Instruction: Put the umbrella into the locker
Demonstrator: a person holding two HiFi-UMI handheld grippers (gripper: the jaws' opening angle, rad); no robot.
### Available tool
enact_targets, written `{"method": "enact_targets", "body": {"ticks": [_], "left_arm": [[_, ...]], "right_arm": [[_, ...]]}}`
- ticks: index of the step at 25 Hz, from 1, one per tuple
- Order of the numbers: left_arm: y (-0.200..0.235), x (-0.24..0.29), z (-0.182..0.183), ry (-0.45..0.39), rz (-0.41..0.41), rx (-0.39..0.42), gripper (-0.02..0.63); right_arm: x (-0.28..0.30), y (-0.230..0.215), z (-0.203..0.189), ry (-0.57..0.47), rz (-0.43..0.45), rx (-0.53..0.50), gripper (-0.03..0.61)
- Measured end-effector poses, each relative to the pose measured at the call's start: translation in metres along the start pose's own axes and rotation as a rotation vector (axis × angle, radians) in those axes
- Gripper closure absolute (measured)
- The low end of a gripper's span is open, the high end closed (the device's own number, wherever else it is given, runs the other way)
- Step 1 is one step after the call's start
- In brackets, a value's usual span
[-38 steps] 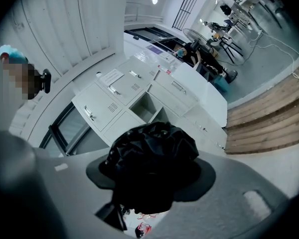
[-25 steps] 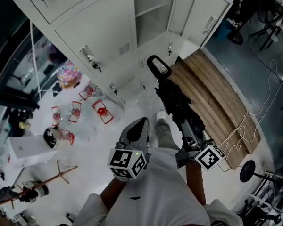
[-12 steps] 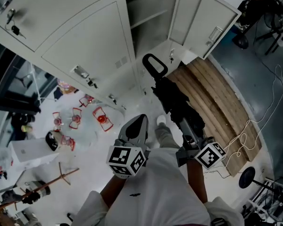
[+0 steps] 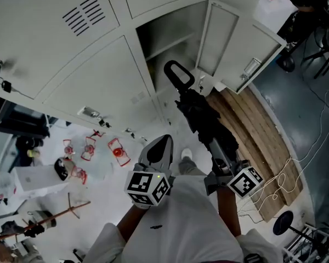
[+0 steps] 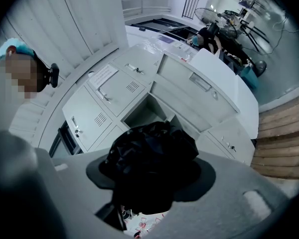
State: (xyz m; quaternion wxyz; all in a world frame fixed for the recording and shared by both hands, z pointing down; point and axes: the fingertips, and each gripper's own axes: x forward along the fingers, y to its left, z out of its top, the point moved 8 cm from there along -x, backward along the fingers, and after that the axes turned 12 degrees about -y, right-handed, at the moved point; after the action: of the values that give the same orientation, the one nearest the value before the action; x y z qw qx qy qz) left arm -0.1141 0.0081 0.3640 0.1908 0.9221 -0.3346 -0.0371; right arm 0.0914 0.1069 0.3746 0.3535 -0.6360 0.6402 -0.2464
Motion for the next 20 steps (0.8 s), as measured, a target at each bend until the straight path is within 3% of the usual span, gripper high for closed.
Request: {"method": "enact_targets", "body": {"ticks": [11,20], "left_arm": [[-0.006,0.085,0.009,-0.036,0.071,0.024,0.597],[-0.007,0.109,0.015,-0.075,0.145,0.052,0.596]], "right_arm": [[0.080,-0.041,0.050,0.014,0.088,0.009,0.316],[0.124,-0.058,0.064,0.034,0.160,0.029,0.316]]}}
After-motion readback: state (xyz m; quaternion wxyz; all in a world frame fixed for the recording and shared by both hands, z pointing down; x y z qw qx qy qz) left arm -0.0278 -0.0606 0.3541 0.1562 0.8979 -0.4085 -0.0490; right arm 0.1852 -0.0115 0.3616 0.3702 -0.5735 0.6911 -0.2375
